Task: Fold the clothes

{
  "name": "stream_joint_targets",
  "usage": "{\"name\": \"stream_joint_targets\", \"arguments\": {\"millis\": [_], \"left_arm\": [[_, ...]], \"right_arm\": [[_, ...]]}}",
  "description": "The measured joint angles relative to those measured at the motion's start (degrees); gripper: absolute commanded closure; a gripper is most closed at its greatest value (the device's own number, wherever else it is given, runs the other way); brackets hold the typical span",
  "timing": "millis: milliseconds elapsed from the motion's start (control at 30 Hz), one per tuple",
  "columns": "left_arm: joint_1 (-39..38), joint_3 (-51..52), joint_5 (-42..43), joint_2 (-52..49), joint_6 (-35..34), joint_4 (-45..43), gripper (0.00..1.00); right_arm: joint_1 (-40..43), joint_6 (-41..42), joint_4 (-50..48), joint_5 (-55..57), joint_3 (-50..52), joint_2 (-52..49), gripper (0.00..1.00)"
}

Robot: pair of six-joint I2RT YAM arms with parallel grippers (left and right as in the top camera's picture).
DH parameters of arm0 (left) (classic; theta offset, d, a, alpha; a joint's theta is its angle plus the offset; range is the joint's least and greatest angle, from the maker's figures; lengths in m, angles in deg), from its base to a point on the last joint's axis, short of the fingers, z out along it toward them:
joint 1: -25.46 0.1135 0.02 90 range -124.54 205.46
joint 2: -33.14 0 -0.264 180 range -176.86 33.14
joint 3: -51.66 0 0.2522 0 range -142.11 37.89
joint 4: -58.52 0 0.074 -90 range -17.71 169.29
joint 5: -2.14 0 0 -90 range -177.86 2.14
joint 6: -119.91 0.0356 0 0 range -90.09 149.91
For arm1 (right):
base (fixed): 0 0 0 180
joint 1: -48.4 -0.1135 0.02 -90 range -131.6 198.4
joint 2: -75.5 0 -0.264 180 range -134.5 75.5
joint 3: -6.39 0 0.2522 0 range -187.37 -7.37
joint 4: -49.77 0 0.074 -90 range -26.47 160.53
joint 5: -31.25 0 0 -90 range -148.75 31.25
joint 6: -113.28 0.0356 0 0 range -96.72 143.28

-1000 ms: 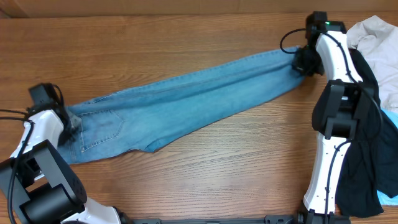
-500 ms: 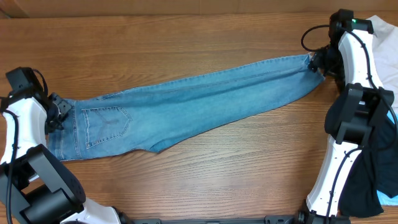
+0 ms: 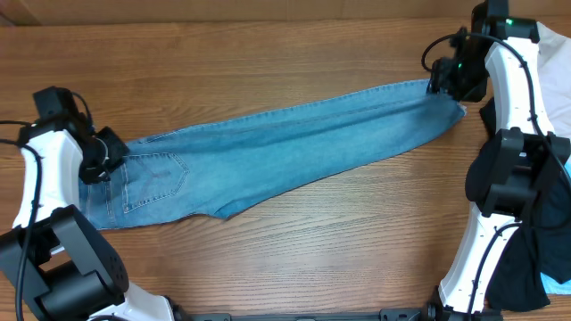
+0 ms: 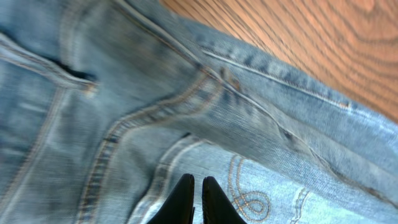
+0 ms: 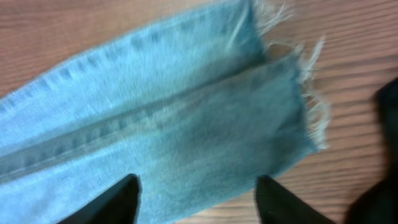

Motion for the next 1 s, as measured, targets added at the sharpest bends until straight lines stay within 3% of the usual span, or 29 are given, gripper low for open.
{"name": "stream_joint_targets", "arguments": {"millis": [167,400,533,700,800,1000], "left_arm": [[-1.0,3.1,0.0,0.0,0.4,-1.7,0.9],[-1.0,6.9,0.0,0.0,0.4,-3.9,0.89],[-1.0,7.8,0.0,0.0,0.3,-4.5,0.88],[-1.0,7.8,0.0,0.0,0.3,-5.5,0.88],[-1.0,7.8,0.0,0.0,0.3,-5.7,0.87],[-1.0,7.8,0.0,0.0,0.3,-6.2,0.84]], "right_arm": [[-0.3,-1.3,-2.4,-1.7,5.7,0.0,0.45],[-3.2,-2.0,-13.8,-2.3,13.4,0.0,0.46],[-5.8,-1.5,-27.5,-2.8,17.6,0.0,0.41],[-7.2,2.5,-45.5,-3.2,20.7,-0.2,0.43],[-7.0,3.6,-45.5,-3.2,20.5,-0.2,0.43],[-6.0,4.4,-32.8,-3.0,16.1,-0.1,0.36]]}}
